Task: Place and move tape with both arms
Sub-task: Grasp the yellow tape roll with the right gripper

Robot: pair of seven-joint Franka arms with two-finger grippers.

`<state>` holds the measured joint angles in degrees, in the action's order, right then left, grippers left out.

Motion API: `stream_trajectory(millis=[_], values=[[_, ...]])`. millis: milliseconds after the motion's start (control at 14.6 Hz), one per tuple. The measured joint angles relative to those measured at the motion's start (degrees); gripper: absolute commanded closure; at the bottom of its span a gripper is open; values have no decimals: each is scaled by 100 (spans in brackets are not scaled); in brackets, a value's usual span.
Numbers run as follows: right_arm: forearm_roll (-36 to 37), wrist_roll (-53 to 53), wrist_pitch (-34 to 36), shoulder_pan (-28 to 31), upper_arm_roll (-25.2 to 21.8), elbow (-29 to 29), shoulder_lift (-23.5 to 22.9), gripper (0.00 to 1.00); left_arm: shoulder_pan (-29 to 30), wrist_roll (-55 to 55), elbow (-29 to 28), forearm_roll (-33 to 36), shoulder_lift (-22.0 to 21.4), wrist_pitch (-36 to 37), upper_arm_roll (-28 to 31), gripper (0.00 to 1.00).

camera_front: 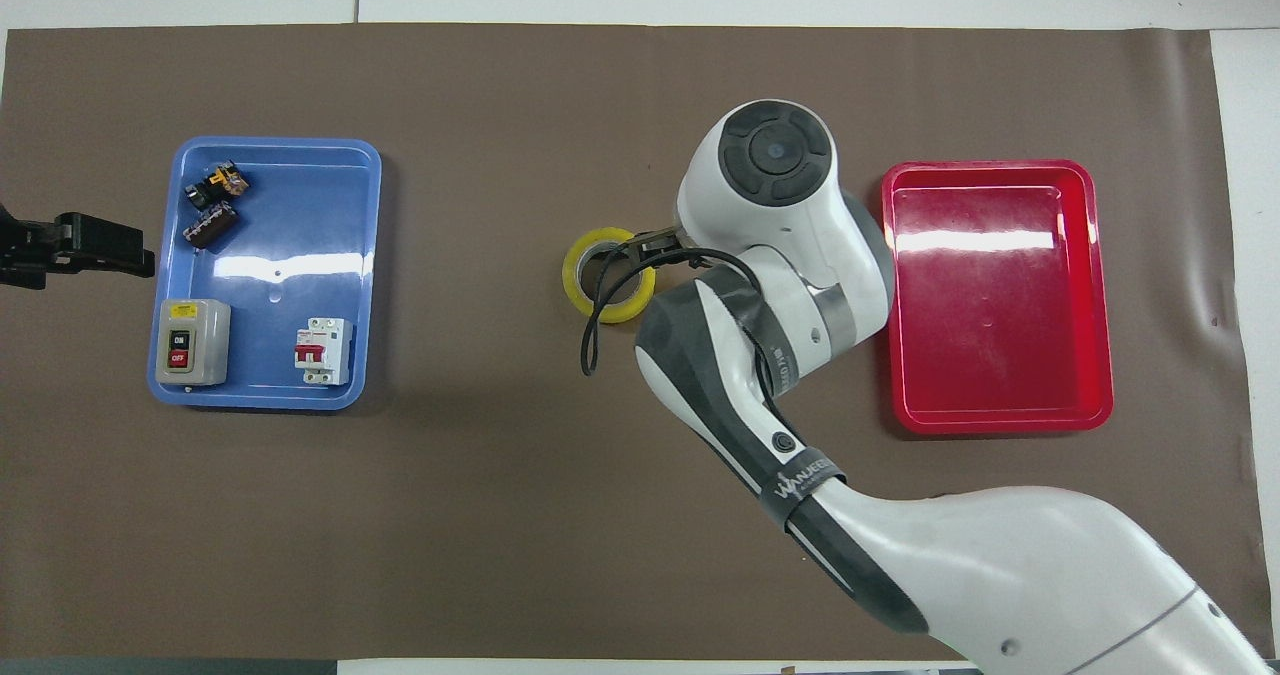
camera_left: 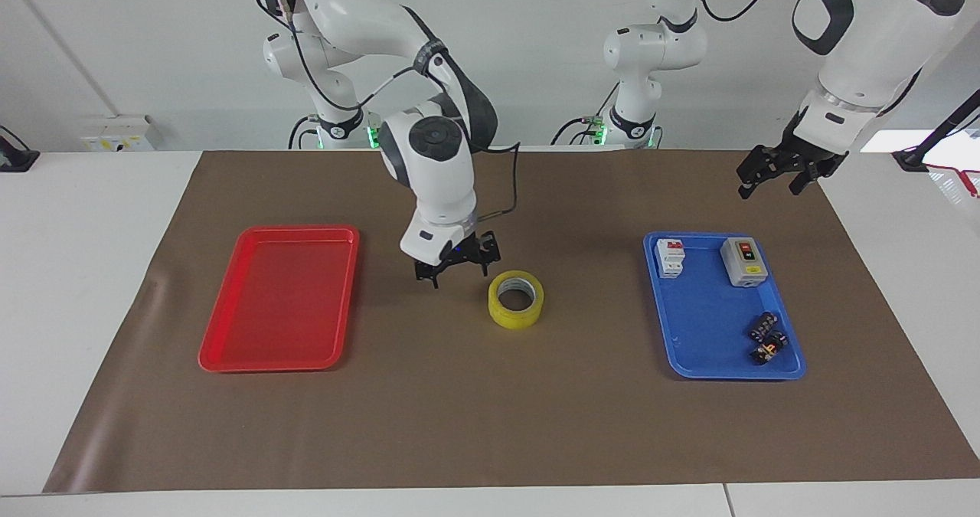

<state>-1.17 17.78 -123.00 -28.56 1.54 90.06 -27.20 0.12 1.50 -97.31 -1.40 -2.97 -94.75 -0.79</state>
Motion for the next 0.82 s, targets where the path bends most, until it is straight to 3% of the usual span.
stream_trajectory(millis=[205,546,614,683,819], values=[[2,130,-561,-157,-1,-86,-387,0,45,-3,262,0,47,264,0,0],[141,130,-845,-200,-2,-109,-697,0,80,-12,385,0,136,346,-1,0],[159,129,-873,-204,-1,-109,-744,9,80,-14,391,0,147,359,-4,0],[183,127,-890,-208,-1,-109,-792,32,80,-16,395,-1,156,386,-10,0],[268,127,-896,-209,-1,-111,-852,100,79,-22,399,-4,160,508,-30,0]])
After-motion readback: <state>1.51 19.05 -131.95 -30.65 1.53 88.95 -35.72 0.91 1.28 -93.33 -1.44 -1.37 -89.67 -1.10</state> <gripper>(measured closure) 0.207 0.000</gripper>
